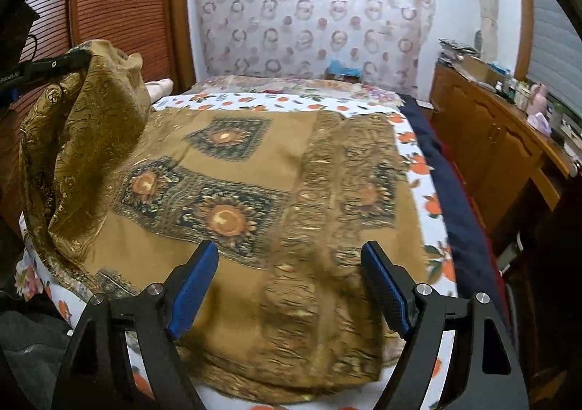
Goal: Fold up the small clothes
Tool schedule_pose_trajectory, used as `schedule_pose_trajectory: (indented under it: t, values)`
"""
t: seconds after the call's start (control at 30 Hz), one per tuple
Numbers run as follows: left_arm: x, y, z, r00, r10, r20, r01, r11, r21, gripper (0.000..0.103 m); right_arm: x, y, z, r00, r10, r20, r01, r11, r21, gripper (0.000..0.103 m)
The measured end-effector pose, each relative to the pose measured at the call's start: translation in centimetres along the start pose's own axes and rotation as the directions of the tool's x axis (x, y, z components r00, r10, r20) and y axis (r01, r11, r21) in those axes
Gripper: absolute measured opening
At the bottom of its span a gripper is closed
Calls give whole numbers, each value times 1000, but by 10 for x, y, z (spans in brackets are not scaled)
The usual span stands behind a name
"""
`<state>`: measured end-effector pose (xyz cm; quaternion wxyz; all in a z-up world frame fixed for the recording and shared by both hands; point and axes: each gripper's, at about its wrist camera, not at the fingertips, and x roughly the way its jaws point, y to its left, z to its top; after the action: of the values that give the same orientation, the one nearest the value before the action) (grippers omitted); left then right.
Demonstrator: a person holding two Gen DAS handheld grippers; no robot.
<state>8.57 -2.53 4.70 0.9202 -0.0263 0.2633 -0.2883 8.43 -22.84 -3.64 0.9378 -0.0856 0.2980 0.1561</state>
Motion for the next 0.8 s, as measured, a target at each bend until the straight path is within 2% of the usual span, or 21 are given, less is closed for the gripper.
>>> schedule_pose_trajectory:
  t: [0.33, 0.43, 0.47, 0.53, 0.57, 0.6, 0.67, 0.73, 0.8]
  values:
    - [26, -60, 34, 990, -138, -11, 139, 986, 90, 9, -20, -37, -9, 999, -42, 31, 39, 997, 64, 82]
    - [30, -71, 37, 988, -156, -7, 156, 984, 87, 9, -24, -48, -11, 998, -52, 41, 48, 995, 86, 82]
    - [35, -72, 35, 988, -150, -19, 151, 985, 87, 12, -25, -51, -12, 998, -55, 42, 51, 994, 92, 82]
    - [46, -70, 30, 987, -147, -60, 152, 985, 84, 26, -25, -55, -13, 997, -61, 41, 56, 993, 105, 82]
    - [48, -65, 25, 986, -149, -78, 155, 985, 77, 39, -24, -57, -14, 997, -61, 40, 56, 992, 110, 82]
    - [51, -61, 22, 986, -143, -82, 149, 986, 72, 45, -23, -58, -14, 997, -61, 40, 56, 992, 114, 82]
    - [51, -50, 14, 989, -108, -97, 115, 991, 70, 46, -16, -56, -12, 997, -62, 37, 58, 991, 119, 82]
    - [53, -45, 8, 991, -69, -118, 77, 995, 70, 55, -12, -56, -10, 998, -58, 37, 53, 991, 126, 82]
    - [51, -33, -1, 992, -34, -121, 41, 998, 52, 78, -10, -55, -7, 998, -47, 40, 42, 991, 129, 82]
